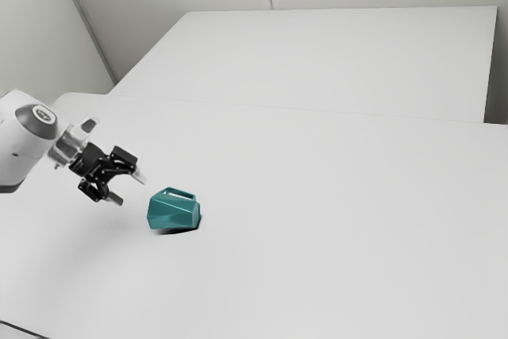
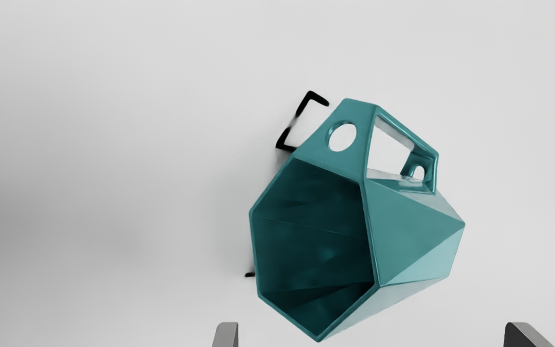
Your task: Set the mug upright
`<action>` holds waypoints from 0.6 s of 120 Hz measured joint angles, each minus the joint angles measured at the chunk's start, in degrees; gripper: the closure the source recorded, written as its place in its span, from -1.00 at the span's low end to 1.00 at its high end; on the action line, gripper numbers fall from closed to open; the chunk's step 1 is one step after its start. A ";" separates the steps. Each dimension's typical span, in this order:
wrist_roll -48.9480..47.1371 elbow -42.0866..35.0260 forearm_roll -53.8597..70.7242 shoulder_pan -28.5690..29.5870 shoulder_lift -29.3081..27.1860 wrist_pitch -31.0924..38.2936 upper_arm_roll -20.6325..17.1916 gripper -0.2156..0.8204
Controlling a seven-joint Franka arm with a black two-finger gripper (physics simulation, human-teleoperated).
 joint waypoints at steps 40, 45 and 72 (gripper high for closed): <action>11.97 0.14 -11.71 0.03 5.73 -0.09 0.15 -0.58; 13.10 0.12 -12.87 -0.13 6.30 -0.21 0.12 -0.58; 18.15 -0.87 -16.12 -0.33 6.27 -0.45 -0.17 -0.58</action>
